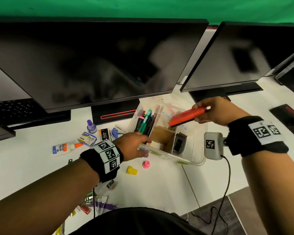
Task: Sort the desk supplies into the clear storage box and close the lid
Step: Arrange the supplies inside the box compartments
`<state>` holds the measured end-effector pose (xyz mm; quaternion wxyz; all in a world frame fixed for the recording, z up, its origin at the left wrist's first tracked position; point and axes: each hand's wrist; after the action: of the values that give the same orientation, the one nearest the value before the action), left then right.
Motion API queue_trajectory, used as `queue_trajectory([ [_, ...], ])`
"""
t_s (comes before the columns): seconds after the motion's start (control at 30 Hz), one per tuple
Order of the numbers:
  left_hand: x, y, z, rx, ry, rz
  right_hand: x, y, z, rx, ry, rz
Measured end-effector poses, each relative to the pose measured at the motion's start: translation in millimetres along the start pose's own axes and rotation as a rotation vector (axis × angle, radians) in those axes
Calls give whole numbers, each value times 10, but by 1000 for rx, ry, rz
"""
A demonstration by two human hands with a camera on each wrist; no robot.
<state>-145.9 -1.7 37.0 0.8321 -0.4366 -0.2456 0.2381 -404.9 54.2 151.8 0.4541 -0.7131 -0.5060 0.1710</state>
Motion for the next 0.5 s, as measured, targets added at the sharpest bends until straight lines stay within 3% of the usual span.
queue_trajectory([
  [0.17,-51,41,-4,29,2,57,-287,311,107,418,247,42],
  [0.3,-64,43,-5,37,1,67,-452,576,144,515,208,115],
  [0.5,-61,32,24,58,-5,78,-610,693,206,606,243,-26],
])
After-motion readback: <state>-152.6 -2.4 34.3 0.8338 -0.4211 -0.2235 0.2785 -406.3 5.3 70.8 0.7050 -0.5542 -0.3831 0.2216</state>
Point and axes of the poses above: each hand's wrist, its own x-axis away from the middle knuckle, its own y-axis out of the palm, z = x × y, and after that the axes turned 8 degrees about z, right-handed
